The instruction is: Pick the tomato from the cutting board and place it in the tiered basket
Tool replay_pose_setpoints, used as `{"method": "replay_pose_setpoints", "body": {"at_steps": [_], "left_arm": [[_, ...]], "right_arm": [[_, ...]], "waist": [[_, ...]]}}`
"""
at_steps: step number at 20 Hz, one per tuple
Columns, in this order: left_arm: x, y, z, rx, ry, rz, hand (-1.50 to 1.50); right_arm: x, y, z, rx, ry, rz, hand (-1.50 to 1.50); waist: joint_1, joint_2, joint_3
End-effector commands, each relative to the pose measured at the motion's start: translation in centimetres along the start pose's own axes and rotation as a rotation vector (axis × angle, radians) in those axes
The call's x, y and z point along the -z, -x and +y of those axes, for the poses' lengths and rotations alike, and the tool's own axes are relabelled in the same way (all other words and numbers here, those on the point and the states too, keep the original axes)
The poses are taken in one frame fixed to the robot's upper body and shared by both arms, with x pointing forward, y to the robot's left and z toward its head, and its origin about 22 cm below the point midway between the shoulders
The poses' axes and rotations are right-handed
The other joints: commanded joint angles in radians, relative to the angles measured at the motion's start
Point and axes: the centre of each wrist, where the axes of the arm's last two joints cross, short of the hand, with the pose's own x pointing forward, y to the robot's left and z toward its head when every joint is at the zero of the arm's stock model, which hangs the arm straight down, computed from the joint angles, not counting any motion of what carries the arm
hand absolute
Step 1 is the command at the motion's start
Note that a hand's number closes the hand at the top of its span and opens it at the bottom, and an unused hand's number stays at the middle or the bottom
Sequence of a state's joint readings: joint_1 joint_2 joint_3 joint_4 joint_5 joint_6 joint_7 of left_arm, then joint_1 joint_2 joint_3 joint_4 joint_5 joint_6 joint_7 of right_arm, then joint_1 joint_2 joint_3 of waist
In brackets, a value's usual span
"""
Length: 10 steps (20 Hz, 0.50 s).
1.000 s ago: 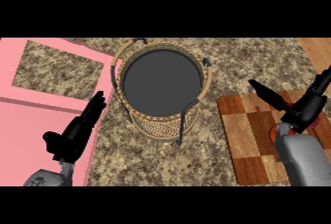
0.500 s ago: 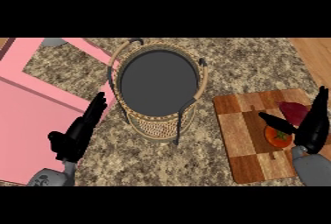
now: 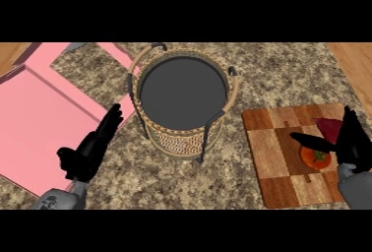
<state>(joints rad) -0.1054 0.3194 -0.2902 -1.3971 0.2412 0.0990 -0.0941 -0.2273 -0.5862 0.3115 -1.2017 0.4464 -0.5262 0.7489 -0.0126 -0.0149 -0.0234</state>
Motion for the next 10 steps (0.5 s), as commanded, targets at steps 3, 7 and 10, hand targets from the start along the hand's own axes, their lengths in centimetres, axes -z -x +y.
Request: {"method": "replay_pose_setpoints", "body": {"at_steps": [3, 7, 10], "left_arm": [[0.2, 0.4, 0.2, -0.01, -0.009, 0.021, 0.0], [0.2, 0.5, 1.1, 0.003, -0.012, -0.009, 0.0], [-0.5, 0.7, -0.5, -0.012, 0.006, 0.004, 0.0]], "right_arm": [[-3.1, -6.8, -1.9, -0.184, -0.037, 0.095, -1.5], [-6.3, -10.5, -3.4, -0.17, 0.023, 0.159, -1.5], [-5.5, -10.7, -4.9, -0.219, 0.08, 0.217, -1.5]], "waist": [[-0.004, -0.003, 0.01], [-0.01, -0.001, 0.015], [-0.008, -0.002, 0.017]]}}
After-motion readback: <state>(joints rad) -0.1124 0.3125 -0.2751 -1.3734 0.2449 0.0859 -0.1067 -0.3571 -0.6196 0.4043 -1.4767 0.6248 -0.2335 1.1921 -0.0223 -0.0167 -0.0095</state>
